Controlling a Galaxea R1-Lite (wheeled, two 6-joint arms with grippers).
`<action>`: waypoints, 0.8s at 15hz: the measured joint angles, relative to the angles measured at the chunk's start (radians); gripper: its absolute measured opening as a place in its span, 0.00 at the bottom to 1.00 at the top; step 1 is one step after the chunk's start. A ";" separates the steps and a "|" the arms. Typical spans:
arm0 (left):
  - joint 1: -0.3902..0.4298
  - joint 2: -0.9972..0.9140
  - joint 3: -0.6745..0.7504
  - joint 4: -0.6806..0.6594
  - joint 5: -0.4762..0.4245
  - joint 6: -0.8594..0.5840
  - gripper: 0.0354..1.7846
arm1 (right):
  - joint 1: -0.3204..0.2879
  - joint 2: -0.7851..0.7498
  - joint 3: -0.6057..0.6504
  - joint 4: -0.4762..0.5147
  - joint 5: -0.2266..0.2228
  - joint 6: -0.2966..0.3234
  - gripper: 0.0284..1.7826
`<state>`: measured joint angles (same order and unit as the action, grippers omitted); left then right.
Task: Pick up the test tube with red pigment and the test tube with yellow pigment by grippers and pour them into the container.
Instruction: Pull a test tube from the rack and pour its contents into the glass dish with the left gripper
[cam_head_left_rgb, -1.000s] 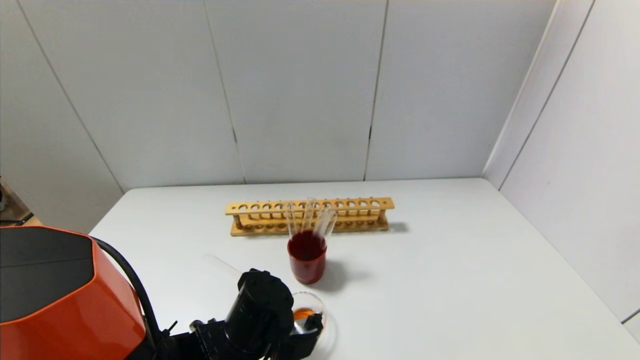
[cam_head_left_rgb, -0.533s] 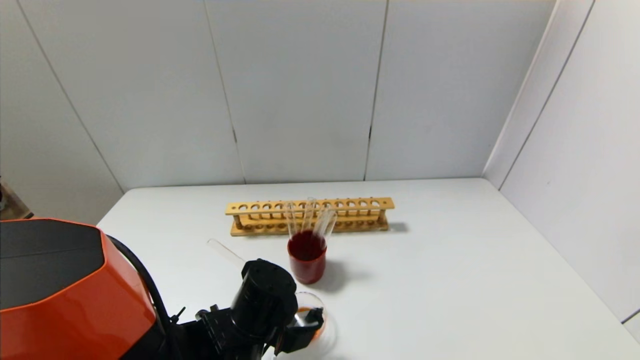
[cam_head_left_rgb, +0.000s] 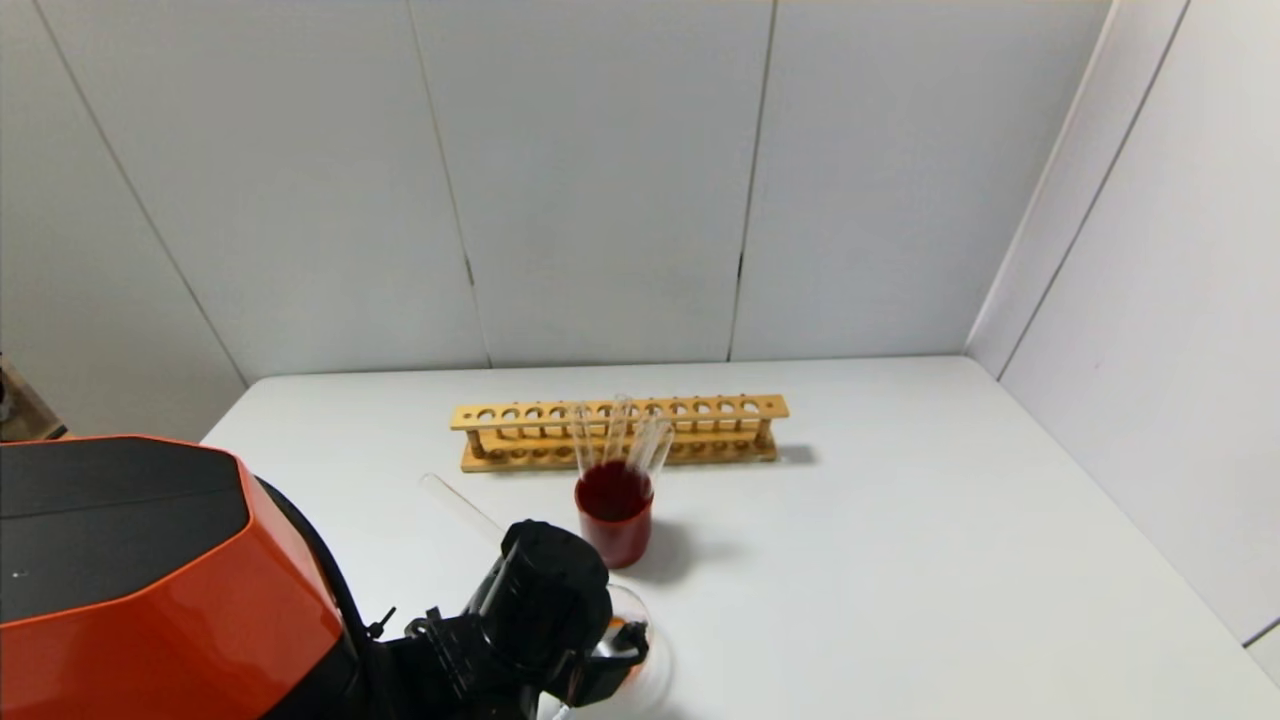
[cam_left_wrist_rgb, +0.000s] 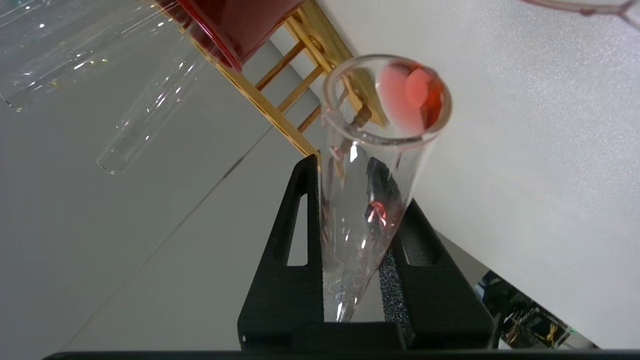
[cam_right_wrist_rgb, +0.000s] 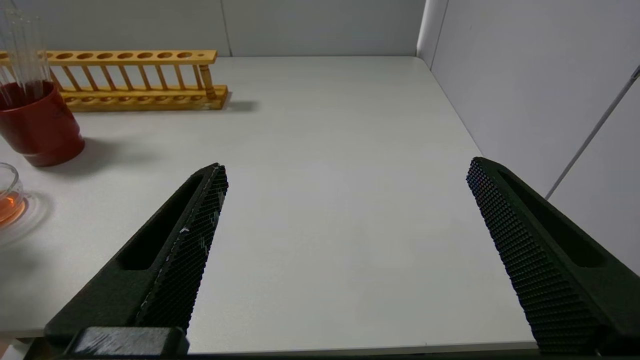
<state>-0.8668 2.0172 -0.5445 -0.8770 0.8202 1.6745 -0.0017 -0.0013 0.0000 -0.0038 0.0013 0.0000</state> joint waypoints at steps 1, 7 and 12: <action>-0.001 0.000 0.000 0.000 0.013 0.011 0.18 | 0.000 0.000 0.000 0.000 0.000 0.000 0.98; -0.013 -0.006 -0.001 0.014 0.046 0.051 0.18 | 0.000 0.000 0.000 0.000 0.000 0.000 0.98; -0.018 -0.010 -0.004 0.014 0.052 0.070 0.18 | 0.000 0.000 0.000 0.000 0.000 0.000 0.98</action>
<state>-0.8847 2.0070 -0.5489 -0.8630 0.8721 1.7449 -0.0017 -0.0013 0.0000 -0.0038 0.0013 0.0000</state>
